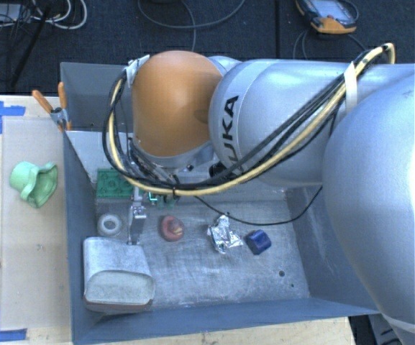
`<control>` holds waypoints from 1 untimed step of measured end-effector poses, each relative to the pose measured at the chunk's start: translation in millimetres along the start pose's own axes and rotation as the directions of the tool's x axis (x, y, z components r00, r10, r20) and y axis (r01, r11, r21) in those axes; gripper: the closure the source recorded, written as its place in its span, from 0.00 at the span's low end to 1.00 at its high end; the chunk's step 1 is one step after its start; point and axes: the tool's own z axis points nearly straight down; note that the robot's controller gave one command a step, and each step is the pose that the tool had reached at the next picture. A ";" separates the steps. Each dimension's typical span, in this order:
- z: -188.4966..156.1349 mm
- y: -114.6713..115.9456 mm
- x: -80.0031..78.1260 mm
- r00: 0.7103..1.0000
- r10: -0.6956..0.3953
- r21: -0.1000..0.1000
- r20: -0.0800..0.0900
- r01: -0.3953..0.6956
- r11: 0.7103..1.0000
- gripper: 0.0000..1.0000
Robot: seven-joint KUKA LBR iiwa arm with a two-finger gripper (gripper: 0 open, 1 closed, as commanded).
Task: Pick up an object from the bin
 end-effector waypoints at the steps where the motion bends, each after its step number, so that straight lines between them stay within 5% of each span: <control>1: 79.2 -54.7 -24.0 0.996 0.086 0.004 0.001 -0.086 0.996 0.00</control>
Offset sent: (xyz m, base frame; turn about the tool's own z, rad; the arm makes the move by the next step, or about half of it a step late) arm 0.0244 -0.0508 -0.0734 0.0798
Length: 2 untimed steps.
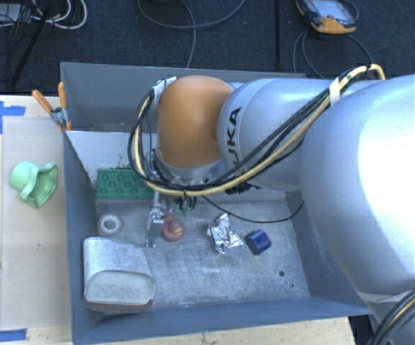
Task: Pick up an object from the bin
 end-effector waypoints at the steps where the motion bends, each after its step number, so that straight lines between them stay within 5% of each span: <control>1: 32.7 7.3 11.8 1.000 0.023 0.000 0.010 -0.023 1.000 0.00; 2: 14.7 -55.4 -4.9 0.996 0.088 -0.004 0.009 -0.088 0.996 0.00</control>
Offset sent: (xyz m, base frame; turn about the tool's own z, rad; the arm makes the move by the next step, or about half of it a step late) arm -0.0138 0.0125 -0.0334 0.0221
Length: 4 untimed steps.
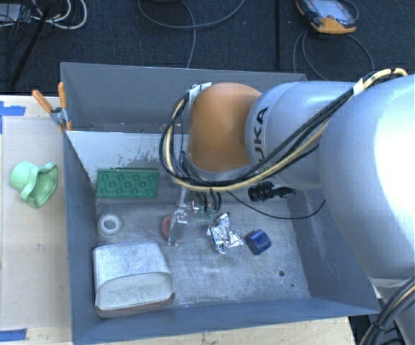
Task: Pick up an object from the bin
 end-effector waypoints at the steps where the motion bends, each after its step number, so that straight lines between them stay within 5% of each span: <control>1: 34.0 -12.6 0.4 1.000 -0.015 -0.001 -0.005 0.015 1.000 0.00; 2: 28.8 -11.9 -2.2 1.000 -0.012 -0.005 0.000 0.012 1.000 1.00; 3: -84.8 -12.9 7.6 1.000 -0.016 -0.005 0.005 0.016 1.000 1.00; 4: -137.7 -18.9 12.3 0.971 -0.238 -0.003 0.003 0.238 0.971 1.00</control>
Offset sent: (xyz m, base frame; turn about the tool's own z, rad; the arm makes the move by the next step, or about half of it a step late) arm -0.0017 -0.0122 -0.0316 -0.0160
